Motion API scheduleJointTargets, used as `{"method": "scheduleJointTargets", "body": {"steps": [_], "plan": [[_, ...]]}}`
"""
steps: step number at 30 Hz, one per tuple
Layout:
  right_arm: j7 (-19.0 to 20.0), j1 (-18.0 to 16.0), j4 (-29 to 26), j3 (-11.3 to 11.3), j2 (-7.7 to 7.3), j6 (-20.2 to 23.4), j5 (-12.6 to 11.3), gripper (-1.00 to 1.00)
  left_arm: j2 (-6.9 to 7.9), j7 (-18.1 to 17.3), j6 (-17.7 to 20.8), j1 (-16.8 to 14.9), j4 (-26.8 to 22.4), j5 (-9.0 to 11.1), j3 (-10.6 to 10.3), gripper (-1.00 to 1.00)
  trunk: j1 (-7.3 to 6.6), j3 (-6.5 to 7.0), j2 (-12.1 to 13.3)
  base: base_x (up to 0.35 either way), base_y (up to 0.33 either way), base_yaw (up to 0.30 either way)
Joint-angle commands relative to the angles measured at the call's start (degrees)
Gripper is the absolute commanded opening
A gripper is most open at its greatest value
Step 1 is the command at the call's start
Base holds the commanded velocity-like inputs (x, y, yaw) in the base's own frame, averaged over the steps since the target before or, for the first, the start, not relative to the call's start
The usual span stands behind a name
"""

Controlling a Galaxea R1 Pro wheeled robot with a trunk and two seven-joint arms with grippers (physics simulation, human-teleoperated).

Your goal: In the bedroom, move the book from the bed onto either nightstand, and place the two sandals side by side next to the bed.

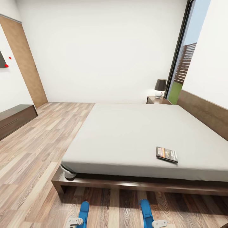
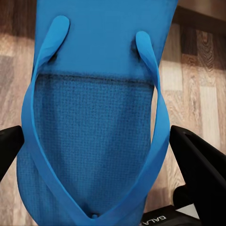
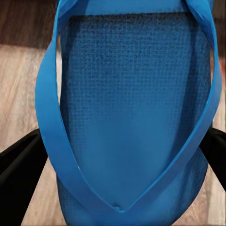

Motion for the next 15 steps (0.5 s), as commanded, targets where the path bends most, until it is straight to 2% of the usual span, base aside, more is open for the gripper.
{"method": "scheduleJointTargets", "body": {"steps": [1, 7, 11, 15], "plan": [[-0.3, -0.1, 0.3, 0.5, -0.63, -0.4, -0.4, -1.00, 0.07, 0.0, 0.5, 0.0, -0.1, 0.6, -0.3, -1.00, 0.22, -0.24, -0.4, 0.000, 0.000, 0.000], [-3.6, -0.1, 0.3, 0.4, -2.85, -0.4, -0.7, -1.00, 0.17, 0.0, 0.5, 0.0, -0.2, 0.6, -0.2, -1.00, 1.54, -1.32, -2.9, 0.000, 0.000, 0.000], [-3.8, -0.1, 0.3, 0.4, -5.28, -0.4, -4.2, -1.00, 1.25, -0.1, 0.5, 0.0, -0.2, 0.7, 0.0, -1.00, 2.42, -2.03, -4.5, 0.000, 0.000, 0.000], [-3.8, -0.1, 0.3, 0.4, -5.68, -0.4, -4.5, -1.00, 1.38, -0.1, 0.5, 0.0, -0.2, 0.7, 0.1, -1.00, 3.30, -2.75, -6.1, 0.000, 0.000, 0.000]]}}
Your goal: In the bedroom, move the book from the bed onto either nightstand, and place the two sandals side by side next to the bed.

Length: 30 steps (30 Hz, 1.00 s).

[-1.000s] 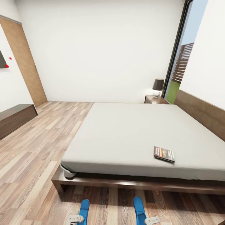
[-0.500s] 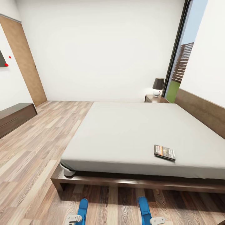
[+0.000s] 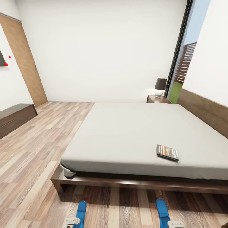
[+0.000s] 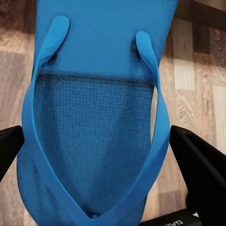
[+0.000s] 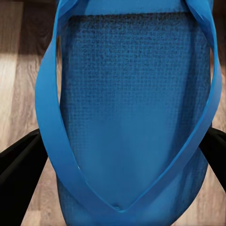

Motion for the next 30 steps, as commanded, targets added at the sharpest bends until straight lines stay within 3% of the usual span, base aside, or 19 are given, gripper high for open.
{"method": "scheduleJointTargets", "body": {"steps": [1, 4, 6, 9, 11, 13, 20, 24, 30], "plan": [[0.4, -0.1, 0.3, 0.4, 0.00, -0.4, -0.6, -1.00, 0.06, 0.0, 0.5, 0.0, -0.1, 0.6, -0.2, -1.00, 0.22, -0.24, -0.4, 0.000, 0.000, 0.000], [0.4, -0.1, 0.3, 0.4, -0.02, -0.4, -0.6, -1.00, -0.01, -0.1, 0.5, 0.0, -0.4, 0.6, -0.2, -1.00, 0.88, -0.78, -1.6, 0.000, 0.000, 0.000], [0.4, -0.1, 0.3, 0.4, -0.02, -0.4, -0.6, -1.00, -0.02, 0.1, 0.6, 0.0, -3.4, 0.6, -0.2, -1.00, 1.32, -1.13, -2.4, 0.000, 0.000, 0.000], [0.4, -0.1, 0.3, 0.4, 0.03, -0.4, -0.6, -1.00, 0.00, 5.0, 1.5, -0.1, -9.5, 0.5, -0.2, -1.00, 1.54, -1.31, -2.9, 0.000, 0.000, 0.000], [0.4, -0.1, 0.3, 0.5, 0.06, -0.4, -0.6, -1.00, 0.05, 9.0, 6.7, -0.1, -13.7, 0.4, -0.3, -1.00, 1.54, -1.31, -2.9, 0.000, 0.000, 0.000], [0.4, -0.1, 0.3, 0.5, 0.06, -0.4, -0.6, -1.00, 0.14, 10.1, 11.5, -0.2, -15.7, 0.4, -0.3, -1.00, 1.54, -1.31, -2.9, 0.000, 0.000, 0.000], [0.4, -0.1, 0.3, 0.5, 0.15, -0.5, -0.6, -1.00, 0.54, 10.7, 14.4, -0.2, -16.4, 0.2, -0.6, -1.00, 1.54, -1.31, -2.9, 0.000, 0.000, 0.000], [0.4, -0.1, 0.3, 0.5, 0.15, -0.5, -0.6, -1.00, 2.66, 10.8, 14.4, -0.2, -16.3, 0.2, -0.6, -1.00, 2.42, -2.03, -4.5, 0.000, 0.000, 0.000], [0.4, -0.1, 0.3, 0.5, 0.15, -0.5, -0.6, -1.00, 3.21, 10.7, 14.0, -0.2, -13.8, 0.2, -0.5, -1.00, 3.74, -3.11, -6.9, 0.000, 0.000, 0.000]]}}
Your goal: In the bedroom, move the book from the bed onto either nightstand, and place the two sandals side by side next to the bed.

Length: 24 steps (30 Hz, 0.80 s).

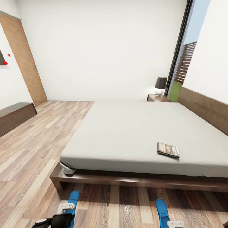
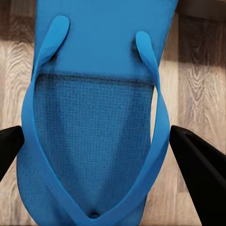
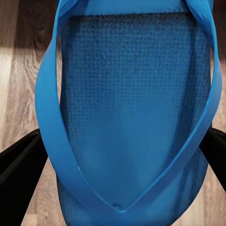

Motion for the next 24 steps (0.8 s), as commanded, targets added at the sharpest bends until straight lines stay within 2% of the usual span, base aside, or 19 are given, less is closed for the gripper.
{"method": "scheduleJointTargets", "body": {"steps": [1, 5, 10, 12, 14, 15, 18, 21, 24], "plan": [[0.3, -0.1, 0.3, 0.4, 0.01, -0.4, -0.6, -1.00, 0.18, 0.1, 0.4, 0.0, 0.1, 0.6, -0.2, -1.00, 0.22, -0.24, -0.4, 0.000, 0.000, 0.000], [0.3, -0.1, 0.3, 0.4, 0.01, -0.4, -0.6, -1.00, 0.82, 0.1, 0.3, 0.0, 0.2, 0.6, -0.2, -1.00, 1.10, -0.95, -2.0, 0.000, 0.000, 0.000], [0.5, -0.1, 0.3, 0.3, -0.26, -0.8, -0.6, -1.00, 0.87, 0.1, 0.2, 0.0, 0.2, 0.6, -0.3, -1.00, 2.20, -1.85, -4.1, 0.000, 0.000, 0.000], [0.5, -0.1, 0.2, 0.3, -1.65, -0.6, -0.7, -1.00, 0.87, 0.1, 0.2, 0.0, 0.2, 0.6, -0.3, -1.00, 2.64, -2.21, -4.9, 0.000, 0.000, 0.000], [0.7, -0.1, 0.2, 0.3, -3.82, -0.4, -0.9, -1.00, 0.87, 0.1, 0.2, 0.0, 0.2, 0.6, -0.3, -1.00, 3.08, -2.57, -5.7, 0.000, 0.000, 0.000], [0.9, -0.1, 0.1, 0.3, -6.36, -0.3, -1.4, -1.00, 0.87, 0.1, 0.2, 0.0, 0.2, 0.6, -0.3, -1.00, 3.30, -2.75, -6.1, 0.000, 0.000, 0.000], [1.1, -0.1, -0.1, 0.3, -10.00, -0.3, -2.9, -1.00, 0.88, 0.1, 0.2, 0.0, 0.2, 0.6, -0.3, -1.00, 3.95, -3.29, -7.3, 0.000, 0.000, 0.000], [1.1, -0.1, -0.2, 0.3, -11.11, -0.2, -3.2, -1.00, 0.88, 0.1, 0.2, 0.0, 0.2, 0.6, -0.3, -1.00, 4.61, -3.83, -8.5, 0.000, 0.000, 0.000], [1.2, -0.2, -0.2, 0.1, -11.35, 2.1, -3.2, -1.00, 0.88, 0.1, 0.2, 0.0, 0.4, 0.6, -0.3, -1.00, 5.27, -4.37, -9.7, 0.000, 0.000, 0.000]]}}
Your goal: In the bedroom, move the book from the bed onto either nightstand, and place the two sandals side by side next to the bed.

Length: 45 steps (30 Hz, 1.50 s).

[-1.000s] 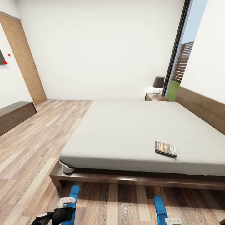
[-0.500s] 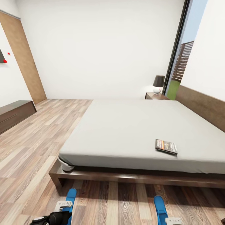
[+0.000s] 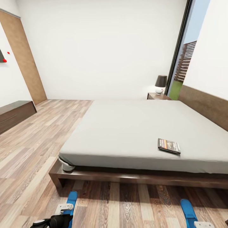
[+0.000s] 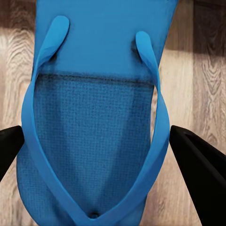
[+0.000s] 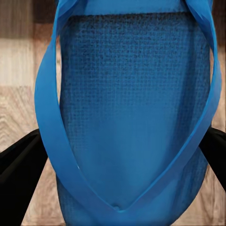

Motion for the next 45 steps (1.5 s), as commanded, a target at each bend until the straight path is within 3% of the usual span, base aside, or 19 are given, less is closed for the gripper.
{"method": "scheduleJointTargets", "body": {"steps": [1, 8, 13, 15, 30, 36, 45], "plan": [[0.7, -0.2, 0.3, 0.4, -0.03, 1.4, -0.6, -1.00, 0.06, 0.1, 0.4, 0.0, 0.0, 0.6, -0.2, -1.00, 0.22, -0.24, -0.4, 0.000, 0.000, 0.000], [11.2, -0.3, -0.7, 0.4, -0.92, 3.9, -0.3, -1.00, -0.01, 0.1, 0.3, 0.0, 0.0, 0.6, -0.2, -1.00, 1.76, -1.49, -3.3, 0.000, 0.000, 0.000], [17.0, -0.3, -9.7, 0.7, -4.84, 9.6, -0.5, -1.00, -0.03, 0.1, -0.2, 0.0, 0.0, 0.6, -0.2, -1.00, 2.85, -2.39, -5.3, 0.000, 0.000, 0.000], [18.3, -0.3, -10.9, 0.8, -5.29, 11.2, -0.5, -1.00, -0.03, 0.1, -0.2, 0.0, 0.0, 0.6, -0.2, -1.00, 3.29, -2.75, -6.1, 0.000, 0.000, 0.000], [19.1, -0.3, -11.7, 0.9, -5.64, 12.5, -0.3, -1.00, -0.03, 0.3, -0.3, 0.0, 0.0, 0.6, 0.0, -1.00, 6.59, -5.44, -12.1, 0.000, 0.000, 0.000], [19.1, -0.3, -11.5, 1.0, -5.79, 12.5, -0.3, -1.00, 0.02, 4.7, 0.0, 0.0, -1.6, 0.6, 0.1, -1.00, 7.90, -6.52, -14.5, 0.000, 0.000, 0.000], [19.1, -0.3, -11.4, 1.1, -6.47, 12.5, -0.3, -1.00, -0.10, 5.1, 0.0, 0.0, -1.9, 0.6, 0.0, -1.00, 9.88, -8.13, -18.1, 0.000, 0.000, 0.000]]}}
